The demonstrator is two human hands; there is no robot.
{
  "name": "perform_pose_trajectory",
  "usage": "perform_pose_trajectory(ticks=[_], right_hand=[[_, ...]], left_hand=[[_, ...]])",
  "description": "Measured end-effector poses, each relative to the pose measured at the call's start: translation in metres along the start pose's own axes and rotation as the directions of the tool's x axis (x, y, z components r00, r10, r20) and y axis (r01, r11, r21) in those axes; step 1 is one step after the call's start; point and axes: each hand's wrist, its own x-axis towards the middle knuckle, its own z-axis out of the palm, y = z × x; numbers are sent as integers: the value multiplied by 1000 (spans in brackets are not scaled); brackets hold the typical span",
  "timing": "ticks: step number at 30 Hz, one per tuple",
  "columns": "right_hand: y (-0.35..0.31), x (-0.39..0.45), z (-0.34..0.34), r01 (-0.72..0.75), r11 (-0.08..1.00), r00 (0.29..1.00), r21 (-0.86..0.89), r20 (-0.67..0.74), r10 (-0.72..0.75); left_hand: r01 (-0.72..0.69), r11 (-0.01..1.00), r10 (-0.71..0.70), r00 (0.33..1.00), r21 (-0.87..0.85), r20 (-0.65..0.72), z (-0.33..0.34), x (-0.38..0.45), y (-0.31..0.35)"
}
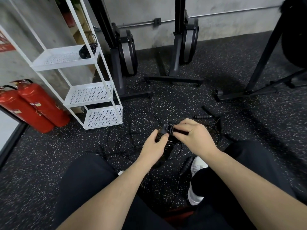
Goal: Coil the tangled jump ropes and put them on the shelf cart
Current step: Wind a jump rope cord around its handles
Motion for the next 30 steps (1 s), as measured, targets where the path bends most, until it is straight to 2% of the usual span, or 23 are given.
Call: perform_pose_trajectory(ticks=[4,9,17,22,26,28,30], right_hand=[[-1,-2,4,1,1000,997,-30,82,1],[-2,-1,6,-207,973,978,101,26,206],[-8,-4,10,-239,955,970,173,-6,244],[-10,-5,13,-251,954,964,164,130,231],[-9,-5,19,-293,926,955,238,123,271],[-7,-4,19,-357,885,934,299,148,326],[-2,-3,17,-398,871,915,287,194,354]], left_hand=[[-10,998,12,999,63,-36,-5,6,-4],[-30,981,36,999,189,-30,-6,9,-9],[-66,967,86,994,244,-72,-8,12,-9],[-41,978,64,992,205,-108,-10,13,-15],[-37,965,71,990,260,-120,-9,14,-16],[-35,958,72,990,284,-122,-8,15,-16],[-36,949,73,992,314,-107,-8,15,-17]])
